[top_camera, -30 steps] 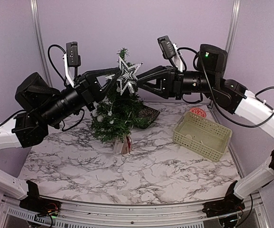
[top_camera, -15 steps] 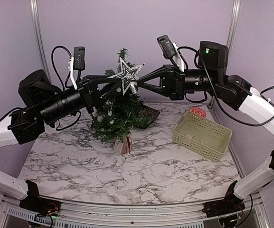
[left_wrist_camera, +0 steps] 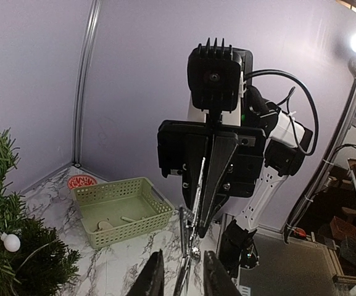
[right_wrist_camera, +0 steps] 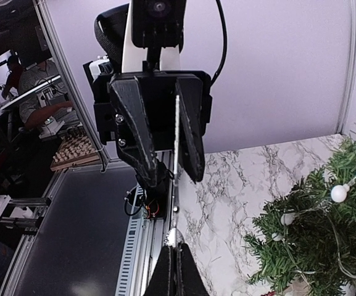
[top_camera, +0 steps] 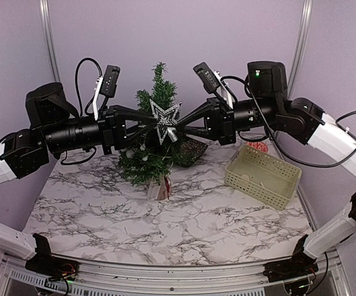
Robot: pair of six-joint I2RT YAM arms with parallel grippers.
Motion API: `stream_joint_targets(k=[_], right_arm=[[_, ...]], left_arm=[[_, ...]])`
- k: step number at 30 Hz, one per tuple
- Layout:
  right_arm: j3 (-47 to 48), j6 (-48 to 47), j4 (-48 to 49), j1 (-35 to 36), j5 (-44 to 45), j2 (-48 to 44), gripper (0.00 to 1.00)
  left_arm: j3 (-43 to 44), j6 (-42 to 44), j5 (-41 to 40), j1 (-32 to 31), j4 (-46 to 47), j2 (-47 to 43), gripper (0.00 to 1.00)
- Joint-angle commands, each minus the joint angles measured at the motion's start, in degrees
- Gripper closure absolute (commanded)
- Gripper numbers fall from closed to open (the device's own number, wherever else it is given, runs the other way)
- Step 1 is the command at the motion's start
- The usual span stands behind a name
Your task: Decorate the small christmas tree
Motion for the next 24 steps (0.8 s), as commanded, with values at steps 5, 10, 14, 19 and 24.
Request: stream_joint_targets(k=[5, 10, 14, 19, 24], right_arm=[[2.8, -1.3, -1.0, 0.7, -0.9, 1.3, 1.00], [3.6, -0.4, -0.2, 0.1, 1.7, 1.7, 0.76], [1.1, 5.7, 6.5, -5.0, 2.2, 0.6, 0.58], [0.0, 7.5, 12.0, -9.1, 9.0, 0.2, 0.54], [1.2, 5.6, 13.1, -10.0, 16.8, 2.0, 0.49]], left_arm=[[0.6, -2.0, 4.1, 0.7, 2.8, 0.3, 1.00], [-2.3, -5.5, -1.6, 3.4, 6.7, -2.3, 1.00], [-4.2, -8.2, -8.9, 8.9, 11.3, -5.0, 1.00], [-1.2, -6.5, -18.0, 14.0, 11.8, -4.3, 1.00], [1.6, -1.8, -21.5, 17.8, 11.8, -1.8, 1.00]])
